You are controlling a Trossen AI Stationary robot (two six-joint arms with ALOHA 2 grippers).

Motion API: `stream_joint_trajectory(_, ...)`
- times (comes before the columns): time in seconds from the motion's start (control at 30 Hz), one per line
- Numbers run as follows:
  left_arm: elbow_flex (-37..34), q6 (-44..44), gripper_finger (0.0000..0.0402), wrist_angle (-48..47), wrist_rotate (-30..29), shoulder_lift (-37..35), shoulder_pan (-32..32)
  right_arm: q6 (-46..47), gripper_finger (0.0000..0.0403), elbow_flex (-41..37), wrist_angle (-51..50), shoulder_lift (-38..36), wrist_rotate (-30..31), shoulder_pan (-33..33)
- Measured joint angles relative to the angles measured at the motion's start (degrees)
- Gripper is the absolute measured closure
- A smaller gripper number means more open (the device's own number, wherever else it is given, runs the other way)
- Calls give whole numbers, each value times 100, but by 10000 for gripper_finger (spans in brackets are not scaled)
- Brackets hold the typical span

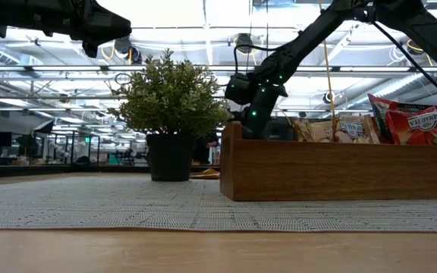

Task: Pick & Place Tea
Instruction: Put the apple tea sachet into the brown organizer

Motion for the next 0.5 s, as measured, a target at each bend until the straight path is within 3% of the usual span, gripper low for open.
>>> stream_joint_trajectory(0.2,0,-2,314,1,0,1,-1,-11,156,2,522,92,1,-59)
stream_joint_trajectory(0.5,0,0,314,1,2,1,-2,-65,156,2,445,358,1,-165)
